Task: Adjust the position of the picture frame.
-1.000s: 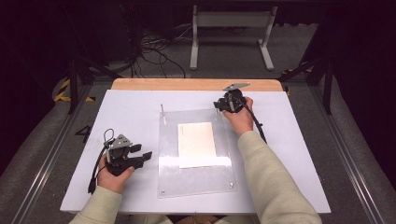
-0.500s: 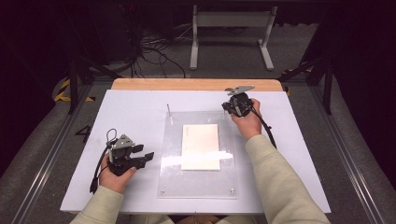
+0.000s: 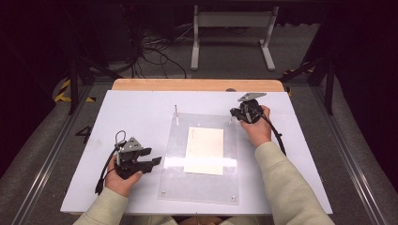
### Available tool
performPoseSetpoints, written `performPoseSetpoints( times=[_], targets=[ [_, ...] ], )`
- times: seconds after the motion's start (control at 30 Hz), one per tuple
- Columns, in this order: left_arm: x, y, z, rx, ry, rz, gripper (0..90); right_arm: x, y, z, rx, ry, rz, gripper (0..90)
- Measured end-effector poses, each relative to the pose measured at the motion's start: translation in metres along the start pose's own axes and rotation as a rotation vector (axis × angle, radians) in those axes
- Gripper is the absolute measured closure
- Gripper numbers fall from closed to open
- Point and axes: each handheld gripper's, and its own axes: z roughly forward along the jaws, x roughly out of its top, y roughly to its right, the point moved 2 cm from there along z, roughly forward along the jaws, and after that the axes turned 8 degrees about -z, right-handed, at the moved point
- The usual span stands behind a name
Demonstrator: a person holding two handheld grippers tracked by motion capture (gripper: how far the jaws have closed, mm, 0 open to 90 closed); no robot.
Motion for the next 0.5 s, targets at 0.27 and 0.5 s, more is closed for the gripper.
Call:
performPoseSetpoints(
  times=[0.27, 0.5],
  targets=[
    [-0.004, 0.008, 0.002, -0.025, -0.034, 0.033, 41.4, 0.001, -0.003, 0.004, 0.016, 0.024, -0.022, 84.9],
    [-0.003, 0.008, 0.002, -0.03, -0.03, 0.028, 41.4, 0.006, -0.008, 0.01, 0.036, 0.041, -0.032, 84.8]
  ],
)
